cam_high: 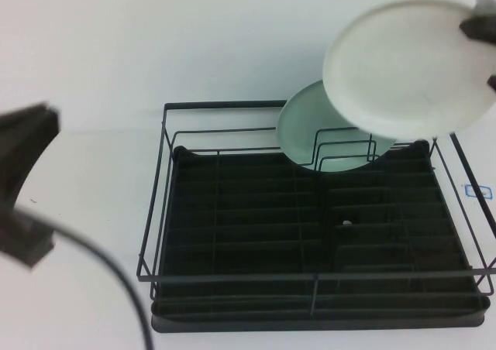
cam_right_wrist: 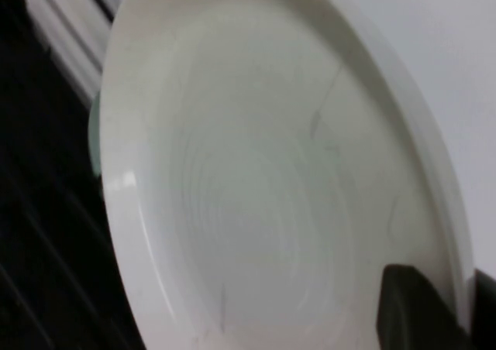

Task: Place plate on rack
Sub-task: Place the plate on the rack

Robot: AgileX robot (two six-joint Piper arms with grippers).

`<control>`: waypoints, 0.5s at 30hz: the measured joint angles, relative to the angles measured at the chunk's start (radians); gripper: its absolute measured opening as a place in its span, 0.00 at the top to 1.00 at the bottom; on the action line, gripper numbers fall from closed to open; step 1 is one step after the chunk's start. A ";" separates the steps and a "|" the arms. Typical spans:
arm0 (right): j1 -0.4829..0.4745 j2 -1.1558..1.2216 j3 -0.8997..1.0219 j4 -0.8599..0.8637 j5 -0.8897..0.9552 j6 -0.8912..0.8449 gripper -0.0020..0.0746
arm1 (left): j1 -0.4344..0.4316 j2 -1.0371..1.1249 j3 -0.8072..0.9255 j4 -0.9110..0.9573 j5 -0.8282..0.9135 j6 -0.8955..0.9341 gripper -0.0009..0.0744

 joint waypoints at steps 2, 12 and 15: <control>0.002 0.028 0.000 -0.034 0.005 0.004 0.84 | 0.001 -0.064 0.070 0.000 -0.032 0.009 0.99; 0.078 0.128 0.000 -0.167 -0.126 -0.003 0.84 | 0.001 -0.275 0.269 -0.002 -0.077 0.217 0.99; 0.107 0.158 0.000 -0.192 -0.178 -0.011 0.84 | 0.001 -0.299 0.302 -0.004 -0.159 0.228 0.99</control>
